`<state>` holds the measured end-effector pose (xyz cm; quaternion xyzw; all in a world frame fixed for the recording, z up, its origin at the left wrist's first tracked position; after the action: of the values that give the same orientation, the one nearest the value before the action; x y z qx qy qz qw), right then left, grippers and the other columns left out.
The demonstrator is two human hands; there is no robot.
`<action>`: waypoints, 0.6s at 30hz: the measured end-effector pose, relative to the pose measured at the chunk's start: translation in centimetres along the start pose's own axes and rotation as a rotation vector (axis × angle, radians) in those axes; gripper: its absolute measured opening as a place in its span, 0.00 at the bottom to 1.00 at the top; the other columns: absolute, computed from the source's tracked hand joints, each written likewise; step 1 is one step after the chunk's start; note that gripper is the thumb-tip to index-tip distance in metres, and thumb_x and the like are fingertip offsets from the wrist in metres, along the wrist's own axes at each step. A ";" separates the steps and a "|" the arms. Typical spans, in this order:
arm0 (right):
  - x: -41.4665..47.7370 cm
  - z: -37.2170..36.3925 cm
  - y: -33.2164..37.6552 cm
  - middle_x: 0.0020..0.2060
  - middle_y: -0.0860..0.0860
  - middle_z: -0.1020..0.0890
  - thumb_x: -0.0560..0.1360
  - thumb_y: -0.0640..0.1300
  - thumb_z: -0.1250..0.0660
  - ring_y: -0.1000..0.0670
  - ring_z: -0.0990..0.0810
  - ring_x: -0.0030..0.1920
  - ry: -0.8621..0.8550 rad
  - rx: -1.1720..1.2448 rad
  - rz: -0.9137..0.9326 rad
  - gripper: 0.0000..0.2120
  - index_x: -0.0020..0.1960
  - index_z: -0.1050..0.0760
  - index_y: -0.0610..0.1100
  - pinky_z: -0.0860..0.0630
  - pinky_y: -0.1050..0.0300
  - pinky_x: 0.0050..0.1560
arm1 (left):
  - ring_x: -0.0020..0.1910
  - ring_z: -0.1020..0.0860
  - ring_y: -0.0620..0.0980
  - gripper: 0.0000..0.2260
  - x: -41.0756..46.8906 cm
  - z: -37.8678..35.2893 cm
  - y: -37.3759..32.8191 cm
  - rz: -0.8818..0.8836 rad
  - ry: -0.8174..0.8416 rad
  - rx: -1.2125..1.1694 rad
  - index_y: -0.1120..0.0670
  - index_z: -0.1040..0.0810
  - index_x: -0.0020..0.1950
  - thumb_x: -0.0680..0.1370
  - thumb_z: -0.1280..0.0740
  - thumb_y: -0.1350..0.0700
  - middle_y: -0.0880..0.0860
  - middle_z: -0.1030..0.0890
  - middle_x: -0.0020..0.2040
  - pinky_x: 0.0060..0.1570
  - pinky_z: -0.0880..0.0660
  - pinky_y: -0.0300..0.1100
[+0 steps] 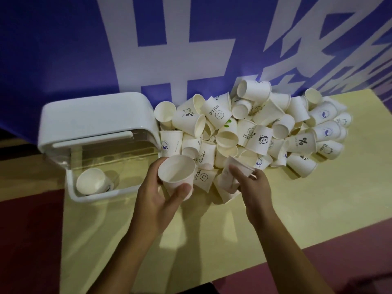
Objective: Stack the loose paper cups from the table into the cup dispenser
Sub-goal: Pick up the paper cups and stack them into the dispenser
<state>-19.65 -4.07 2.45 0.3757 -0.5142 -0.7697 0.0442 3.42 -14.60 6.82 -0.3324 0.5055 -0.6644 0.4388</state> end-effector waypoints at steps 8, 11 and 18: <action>-7.0 -3.8 4.2 0.55 0.57 0.15 0.68 0.65 0.28 0.54 0.17 0.53 0.263 -0.231 0.419 0.27 0.65 0.23 0.55 0.19 0.52 0.49 | 0.61 0.20 0.44 0.27 -2.4 6.1 0.9 -0.003 -0.086 0.017 0.47 0.28 0.70 0.74 0.29 0.41 0.39 0.20 0.62 0.54 0.25 0.33; -9.7 -7.2 4.6 0.55 0.55 0.14 0.69 0.63 0.28 0.53 0.16 0.54 0.371 -0.216 0.475 0.26 0.64 0.21 0.53 0.20 0.59 0.49 | 0.60 0.20 0.47 0.26 -3.9 10.1 1.9 0.007 -0.162 0.080 0.46 0.27 0.68 0.72 0.26 0.42 0.41 0.20 0.60 0.52 0.22 0.37; -13.3 -14.5 2.3 0.58 0.54 0.16 0.66 0.50 0.17 0.50 0.17 0.59 0.550 -0.289 0.511 0.29 0.65 0.23 0.54 0.19 0.55 0.51 | 0.62 0.20 0.48 0.34 -5.9 18.7 5.2 0.048 -0.317 0.182 0.48 0.26 0.71 0.69 0.22 0.40 0.43 0.19 0.64 0.56 0.22 0.40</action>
<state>-1.87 -10.16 8.70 0.4176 -0.4464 -0.6692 0.4225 23.63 -16.83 6.81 -0.3798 0.3755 -0.6358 0.5571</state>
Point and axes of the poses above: each hand's wrist, its own x-axis towards the middle knuckle, its own z-axis out of the back of the hand, y = z × x, the point moved 5 cm from there along x, towards the middle knuckle
